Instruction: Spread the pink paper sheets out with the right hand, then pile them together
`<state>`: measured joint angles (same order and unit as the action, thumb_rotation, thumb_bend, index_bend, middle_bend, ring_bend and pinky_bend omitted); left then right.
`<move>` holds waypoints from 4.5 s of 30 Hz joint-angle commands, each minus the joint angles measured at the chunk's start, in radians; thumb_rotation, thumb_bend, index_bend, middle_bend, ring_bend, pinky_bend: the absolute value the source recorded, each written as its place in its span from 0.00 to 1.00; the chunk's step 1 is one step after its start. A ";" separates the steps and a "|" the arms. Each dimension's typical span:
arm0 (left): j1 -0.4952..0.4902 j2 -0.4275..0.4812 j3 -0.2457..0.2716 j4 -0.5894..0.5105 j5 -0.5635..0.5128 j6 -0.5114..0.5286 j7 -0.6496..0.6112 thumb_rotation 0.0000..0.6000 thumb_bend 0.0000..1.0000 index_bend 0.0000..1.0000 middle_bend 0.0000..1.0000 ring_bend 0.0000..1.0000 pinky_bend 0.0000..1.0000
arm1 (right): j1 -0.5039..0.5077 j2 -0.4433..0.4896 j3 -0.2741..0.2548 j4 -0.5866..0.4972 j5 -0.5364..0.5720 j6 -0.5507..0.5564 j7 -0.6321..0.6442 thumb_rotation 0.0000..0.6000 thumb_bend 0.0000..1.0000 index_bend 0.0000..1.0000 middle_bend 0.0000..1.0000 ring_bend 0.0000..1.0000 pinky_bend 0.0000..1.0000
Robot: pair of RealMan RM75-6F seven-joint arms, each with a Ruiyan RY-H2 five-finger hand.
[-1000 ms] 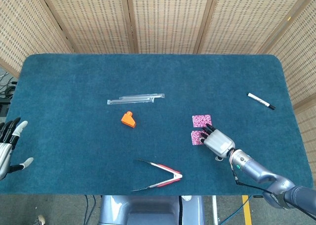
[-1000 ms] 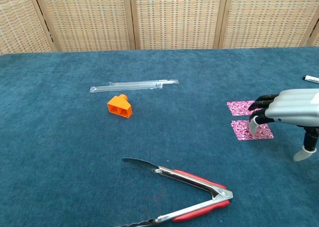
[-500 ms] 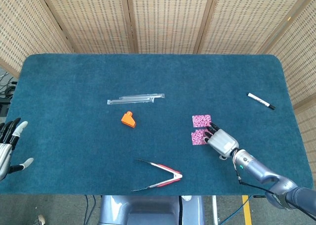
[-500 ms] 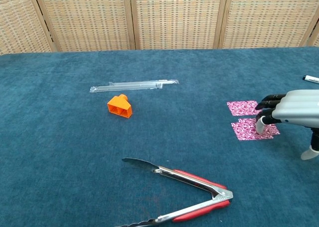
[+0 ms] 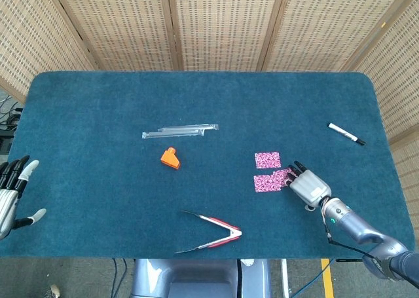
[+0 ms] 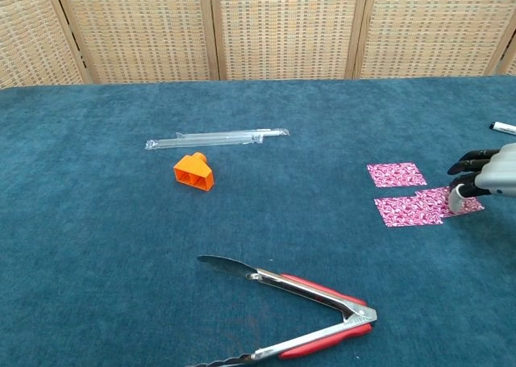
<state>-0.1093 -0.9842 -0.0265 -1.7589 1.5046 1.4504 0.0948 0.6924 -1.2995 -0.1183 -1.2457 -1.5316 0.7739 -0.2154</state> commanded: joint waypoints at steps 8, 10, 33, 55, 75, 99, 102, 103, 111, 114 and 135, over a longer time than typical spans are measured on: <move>-0.003 -0.004 -0.001 0.003 0.001 -0.003 -0.003 1.00 0.02 0.00 0.00 0.00 0.00 | -0.017 0.023 0.012 0.001 0.021 0.010 -0.005 1.00 0.10 0.25 0.21 0.00 0.00; -0.003 -0.005 0.000 0.004 0.002 -0.002 -0.004 1.00 0.02 0.00 0.00 0.00 0.00 | -0.014 0.027 0.018 -0.009 0.018 0.015 -0.008 1.00 0.10 0.25 0.21 0.00 0.00; 0.005 -0.009 0.004 0.024 -0.001 0.000 -0.025 1.00 0.02 0.00 0.00 0.00 0.00 | 0.002 -0.005 0.031 0.035 0.040 -0.043 -0.022 1.00 0.10 0.25 0.21 0.00 0.00; -0.009 -0.016 0.001 0.024 0.013 -0.008 -0.025 1.00 0.02 0.00 0.00 0.00 0.00 | -0.025 0.047 0.100 -0.059 0.103 0.031 0.017 1.00 0.11 0.25 0.21 0.00 0.00; 0.006 0.002 0.002 0.022 0.022 0.023 -0.039 1.00 0.02 0.00 0.00 0.00 0.00 | 0.042 -0.020 0.256 -0.095 0.301 -0.013 0.095 1.00 0.26 0.33 0.21 0.00 0.00; 0.037 0.019 0.012 0.043 0.031 0.058 -0.085 1.00 0.02 0.00 0.00 0.00 0.00 | 0.087 -0.124 0.246 -0.021 0.418 -0.054 -0.012 1.00 0.26 0.34 0.21 0.00 0.00; 0.035 0.018 0.012 0.047 0.030 0.054 -0.087 1.00 0.02 0.00 0.00 0.00 0.00 | 0.082 -0.126 0.237 -0.033 0.409 -0.043 -0.020 1.00 0.26 0.34 0.21 0.00 0.00; 0.035 0.018 0.012 0.047 0.030 0.052 -0.088 1.00 0.02 0.00 0.00 0.00 0.00 | 0.081 -0.128 0.236 -0.032 0.408 -0.039 -0.022 1.00 0.26 0.34 0.21 0.00 0.00; 0.037 0.016 0.013 0.049 0.032 0.053 -0.089 1.00 0.02 0.00 0.00 0.00 0.00 | 0.089 -0.164 0.249 0.029 0.426 -0.039 -0.020 1.00 0.26 0.34 0.21 0.00 0.00; 0.036 0.016 0.013 0.049 0.031 0.050 -0.089 1.00 0.02 0.00 0.00 0.00 0.00 | 0.097 -0.182 0.256 0.065 0.437 -0.047 -0.018 1.00 0.26 0.34 0.21 0.00 0.00; 0.044 0.013 0.012 0.066 0.015 0.047 -0.101 1.00 0.02 0.00 0.00 0.00 0.00 | 0.128 -0.294 0.277 0.249 0.493 -0.096 -0.028 1.00 0.26 0.34 0.21 0.00 0.00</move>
<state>-0.0654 -0.9709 -0.0143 -1.6931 1.5197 1.4972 -0.0064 0.8200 -1.5921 0.1590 -0.9988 -1.0397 0.6795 -0.2420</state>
